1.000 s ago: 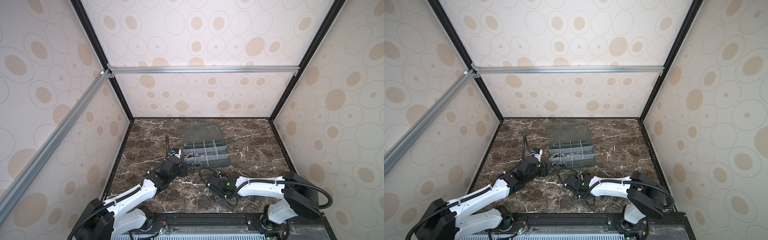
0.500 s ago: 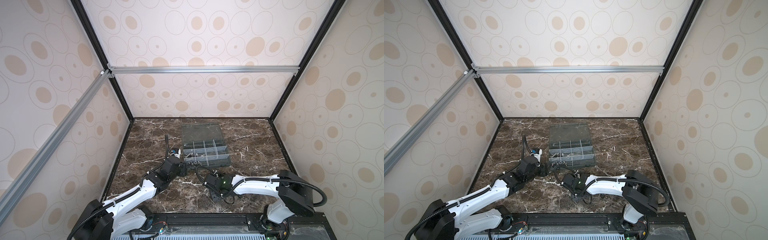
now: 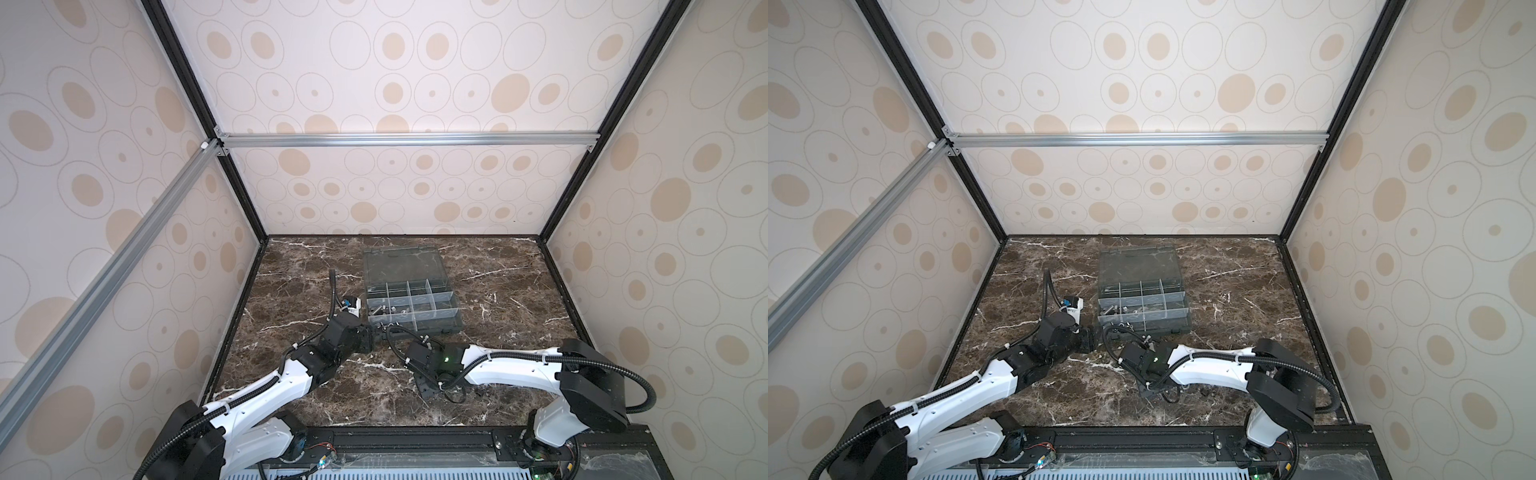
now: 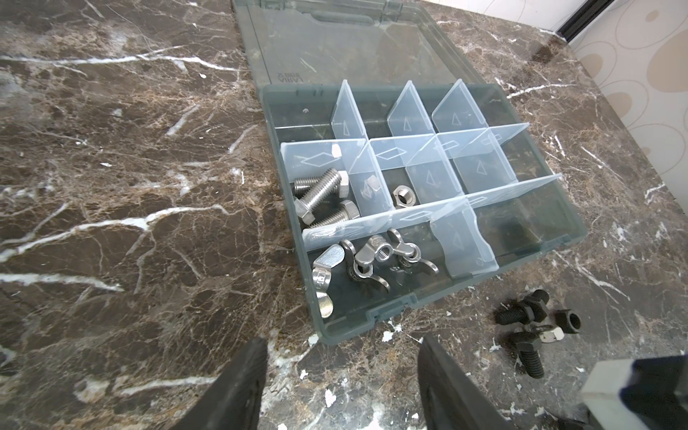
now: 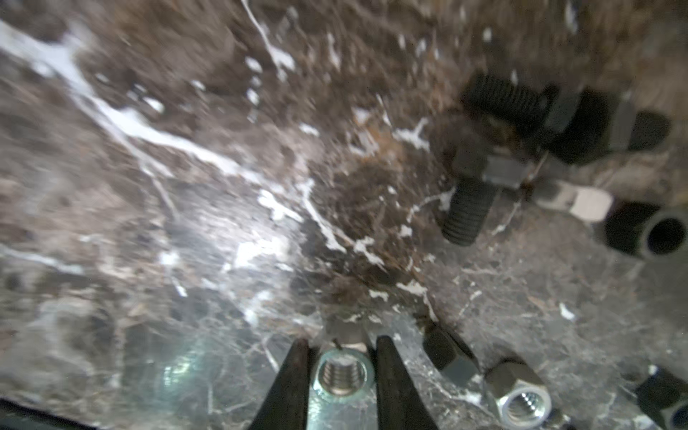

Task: Sort the screws and nuts into containers
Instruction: Pick up the nut from the bottom-center of the table, then place the screw into the container.

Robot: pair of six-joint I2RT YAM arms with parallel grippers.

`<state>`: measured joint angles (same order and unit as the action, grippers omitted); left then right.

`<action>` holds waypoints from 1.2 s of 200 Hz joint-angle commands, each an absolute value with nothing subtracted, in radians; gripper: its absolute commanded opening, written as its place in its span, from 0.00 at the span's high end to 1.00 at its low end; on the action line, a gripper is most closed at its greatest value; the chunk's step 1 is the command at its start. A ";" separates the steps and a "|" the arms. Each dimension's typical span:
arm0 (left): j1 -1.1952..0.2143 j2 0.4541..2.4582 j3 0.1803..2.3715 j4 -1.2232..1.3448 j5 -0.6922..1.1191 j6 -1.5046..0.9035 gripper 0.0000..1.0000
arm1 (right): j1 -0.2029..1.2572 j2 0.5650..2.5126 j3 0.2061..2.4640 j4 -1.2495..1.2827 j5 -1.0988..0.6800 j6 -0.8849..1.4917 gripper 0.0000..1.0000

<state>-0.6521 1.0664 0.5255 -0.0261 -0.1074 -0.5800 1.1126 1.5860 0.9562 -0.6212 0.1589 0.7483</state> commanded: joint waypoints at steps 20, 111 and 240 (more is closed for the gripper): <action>-0.643 1.021 0.525 -0.060 -0.134 -0.596 0.35 | 0.989 1.640 1.144 -0.626 0.172 0.579 0.78; -0.642 0.953 0.469 -0.056 -0.083 -0.643 0.34 | 0.782 1.984 1.633 -0.654 0.113 0.414 0.78; -0.643 0.920 0.417 -0.037 -0.046 -0.670 0.34 | 0.742 2.116 1.743 -0.694 0.078 0.405 0.54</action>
